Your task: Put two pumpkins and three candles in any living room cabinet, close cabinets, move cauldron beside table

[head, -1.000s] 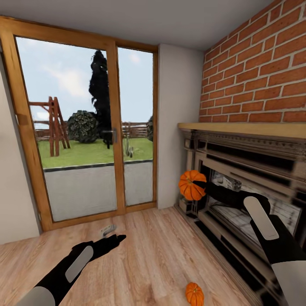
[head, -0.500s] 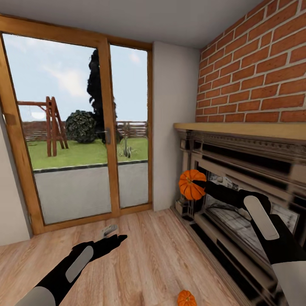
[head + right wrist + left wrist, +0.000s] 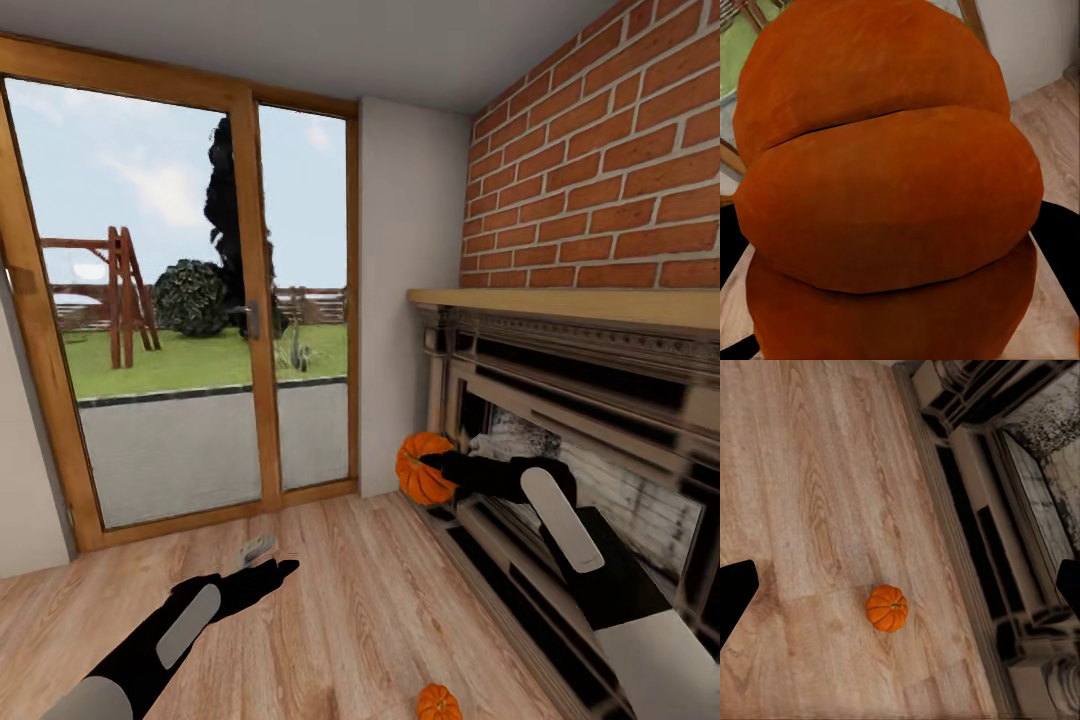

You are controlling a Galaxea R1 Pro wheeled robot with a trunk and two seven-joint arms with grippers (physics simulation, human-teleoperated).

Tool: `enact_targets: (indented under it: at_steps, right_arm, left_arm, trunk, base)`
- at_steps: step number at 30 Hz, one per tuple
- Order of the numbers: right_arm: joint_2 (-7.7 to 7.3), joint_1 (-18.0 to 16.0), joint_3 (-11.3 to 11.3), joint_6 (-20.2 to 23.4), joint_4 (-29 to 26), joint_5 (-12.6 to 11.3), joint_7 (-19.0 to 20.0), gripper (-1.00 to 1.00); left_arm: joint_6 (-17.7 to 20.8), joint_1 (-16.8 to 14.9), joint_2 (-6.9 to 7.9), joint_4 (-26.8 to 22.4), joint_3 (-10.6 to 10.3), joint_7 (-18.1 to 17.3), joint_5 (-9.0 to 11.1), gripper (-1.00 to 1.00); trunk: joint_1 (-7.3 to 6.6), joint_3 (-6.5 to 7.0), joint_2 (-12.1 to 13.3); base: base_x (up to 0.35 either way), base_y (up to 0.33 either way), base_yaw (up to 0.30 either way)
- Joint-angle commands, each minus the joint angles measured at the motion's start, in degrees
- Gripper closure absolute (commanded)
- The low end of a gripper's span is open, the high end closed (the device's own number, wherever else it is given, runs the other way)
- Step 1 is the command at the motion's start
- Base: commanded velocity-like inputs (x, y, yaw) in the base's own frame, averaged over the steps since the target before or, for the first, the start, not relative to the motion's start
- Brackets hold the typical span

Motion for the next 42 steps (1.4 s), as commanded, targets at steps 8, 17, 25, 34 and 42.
enact_targets:
  at_steps: [8, 17, 25, 34, 42]
  right_arm:
    - [0.69, -0.19, 0.87, -0.09, -2.49, 0.53, -1.44, 1.00]
    - [0.64, -0.19, 0.92, 0.25, -9.21, 0.30, -1.23, 1.00]
    - [0.74, -0.19, 1.06, 0.62, -10.29, -0.24, -0.12, 1.00]
    - [0.74, -0.19, 2.67, 0.56, -10.21, 0.00, -0.06, 1.00]
    - [0.74, -0.19, 2.76, 0.57, -10.43, -0.01, 0.09, 1.00]
  left_arm:
    - [0.08, -0.05, -2.12, 6.24, -0.38, -4.24, 0.40, -1.00]
    - [-1.49, 0.14, -4.15, 13.35, -2.68, -7.39, -0.26, -1.00]
    - [-8.06, 0.22, -7.49, 19.47, -4.51, -7.54, -0.23, -1.00]
    - [-8.84, 0.22, -7.56, 19.73, -4.76, -10.87, -0.29, -1.00]
    - [-8.85, 0.22, -7.53, 19.75, -4.86, -11.41, -0.31, -1.00]
  trunk:
    - [0.00, -0.07, -0.04]
    - [0.00, -0.07, -0.04]
    - [0.88, -0.79, -1.65]
    - [2.85, -2.41, -5.26]
    - [4.61, -3.84, -8.47]
  base:
    - [0.000, 0.000, 0.000]
    - [0.000, 0.000, -0.003]
    - [0.000, 0.000, -0.046]
    - [0.000, 0.000, -0.001]
    - [0.000, 0.000, 0.000]
